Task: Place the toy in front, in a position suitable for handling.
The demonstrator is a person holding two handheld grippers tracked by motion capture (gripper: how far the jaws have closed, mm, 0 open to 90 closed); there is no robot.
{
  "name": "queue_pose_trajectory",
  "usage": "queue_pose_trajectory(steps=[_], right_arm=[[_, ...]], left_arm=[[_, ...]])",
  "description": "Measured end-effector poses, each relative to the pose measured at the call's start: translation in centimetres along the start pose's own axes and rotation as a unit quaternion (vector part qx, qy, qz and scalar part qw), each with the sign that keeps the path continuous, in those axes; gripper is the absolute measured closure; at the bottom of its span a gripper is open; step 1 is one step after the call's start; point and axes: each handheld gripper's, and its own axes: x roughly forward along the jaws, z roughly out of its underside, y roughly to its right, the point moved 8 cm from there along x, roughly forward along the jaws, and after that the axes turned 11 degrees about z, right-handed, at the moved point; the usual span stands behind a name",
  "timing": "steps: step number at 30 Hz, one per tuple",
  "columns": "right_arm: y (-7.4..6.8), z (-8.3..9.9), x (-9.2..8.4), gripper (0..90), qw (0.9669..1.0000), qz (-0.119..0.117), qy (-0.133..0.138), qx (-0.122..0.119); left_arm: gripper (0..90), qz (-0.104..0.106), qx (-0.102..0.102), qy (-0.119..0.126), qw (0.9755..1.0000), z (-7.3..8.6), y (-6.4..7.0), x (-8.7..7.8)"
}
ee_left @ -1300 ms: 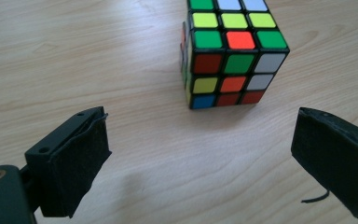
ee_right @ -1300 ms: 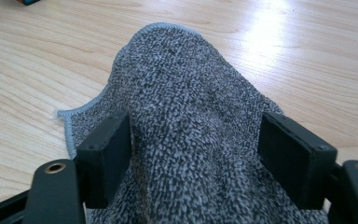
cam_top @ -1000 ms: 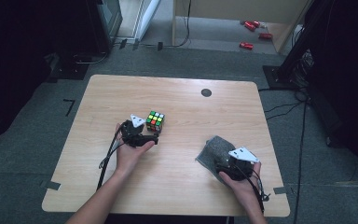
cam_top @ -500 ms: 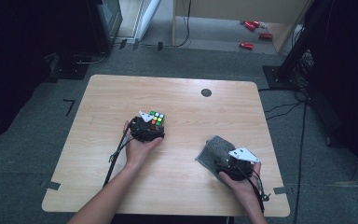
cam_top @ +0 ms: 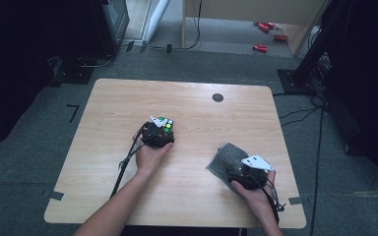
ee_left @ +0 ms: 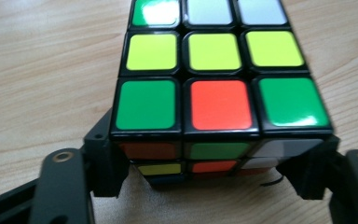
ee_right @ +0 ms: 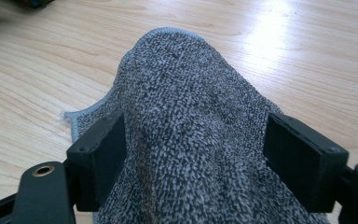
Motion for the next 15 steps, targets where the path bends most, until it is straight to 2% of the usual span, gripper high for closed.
queue_pose_trajectory(steps=[2, 6, 12, 15], right_arm=[[0.0, 0.0, 0.0, 21.5, 1.0000, 0.000, 0.000, -0.001], [-0.2, 0.0, 0.0, 22.0, 1.0000, -0.002, -0.001, -0.002], [-0.2, 0.1, 0.2, 25.4, 1.0000, -0.003, -0.004, -0.003], [-0.3, 0.3, 0.4, 27.0, 0.9999, -0.005, -0.009, -0.003]], left_arm=[[32.0, -0.008, 0.005, 0.004, 0.9999, -0.1, -0.1, -0.1], [33.4, -0.002, 0.009, 0.013, 0.9999, 0.0, 0.0, -0.4], [33.9, 0.032, 0.038, 0.030, 0.9983, 0.3, 0.5, -2.5], [33.9, 0.037, 0.038, 0.038, 0.9979, 0.8, 0.4, -3.7]])
